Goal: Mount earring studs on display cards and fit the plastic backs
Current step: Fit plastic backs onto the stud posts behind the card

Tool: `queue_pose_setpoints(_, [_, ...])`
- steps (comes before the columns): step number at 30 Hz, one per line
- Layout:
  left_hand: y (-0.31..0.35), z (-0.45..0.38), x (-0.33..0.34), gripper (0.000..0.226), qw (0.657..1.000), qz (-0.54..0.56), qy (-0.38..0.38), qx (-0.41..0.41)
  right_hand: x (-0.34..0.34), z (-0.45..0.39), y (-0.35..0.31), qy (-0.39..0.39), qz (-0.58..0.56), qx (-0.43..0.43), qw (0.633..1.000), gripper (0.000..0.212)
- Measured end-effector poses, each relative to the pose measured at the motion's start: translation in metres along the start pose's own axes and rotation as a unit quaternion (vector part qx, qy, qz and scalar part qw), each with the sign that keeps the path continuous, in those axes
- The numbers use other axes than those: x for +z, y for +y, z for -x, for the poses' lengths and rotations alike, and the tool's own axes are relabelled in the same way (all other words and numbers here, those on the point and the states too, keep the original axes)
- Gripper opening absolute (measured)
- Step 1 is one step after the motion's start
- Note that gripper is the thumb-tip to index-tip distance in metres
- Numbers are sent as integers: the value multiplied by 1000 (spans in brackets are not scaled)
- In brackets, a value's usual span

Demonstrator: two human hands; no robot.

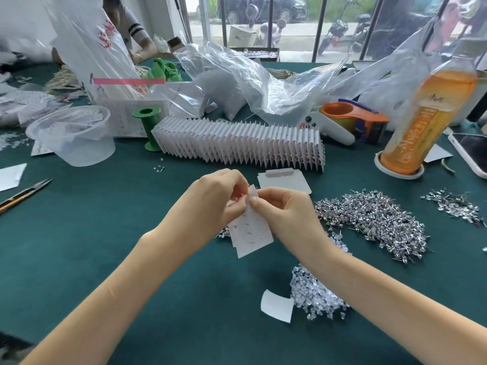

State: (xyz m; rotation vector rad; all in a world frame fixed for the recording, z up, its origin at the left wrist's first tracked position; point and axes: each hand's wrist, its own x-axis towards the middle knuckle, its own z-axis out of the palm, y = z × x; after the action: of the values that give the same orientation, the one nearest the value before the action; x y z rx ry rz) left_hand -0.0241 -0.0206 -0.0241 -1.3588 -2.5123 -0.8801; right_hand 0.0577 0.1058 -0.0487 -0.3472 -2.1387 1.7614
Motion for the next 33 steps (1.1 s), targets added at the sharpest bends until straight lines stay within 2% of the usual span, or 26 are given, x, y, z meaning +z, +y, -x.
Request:
queue_pose_setpoints(7, [3, 1, 5, 9, 1000, -9, -2, -14, -1, -2, 5, 31, 58, -45, 997, 15])
queue_pose_setpoints(12, [7, 2, 9, 13, 999, -39, 29, -24, -1, -3, 7, 39, 91, -67, 993, 18])
queue_pose_setpoints(33, [11, 4, 12, 8, 998, -49, 27, -20, -2, -4, 6, 40, 64, -70, 995, 18])
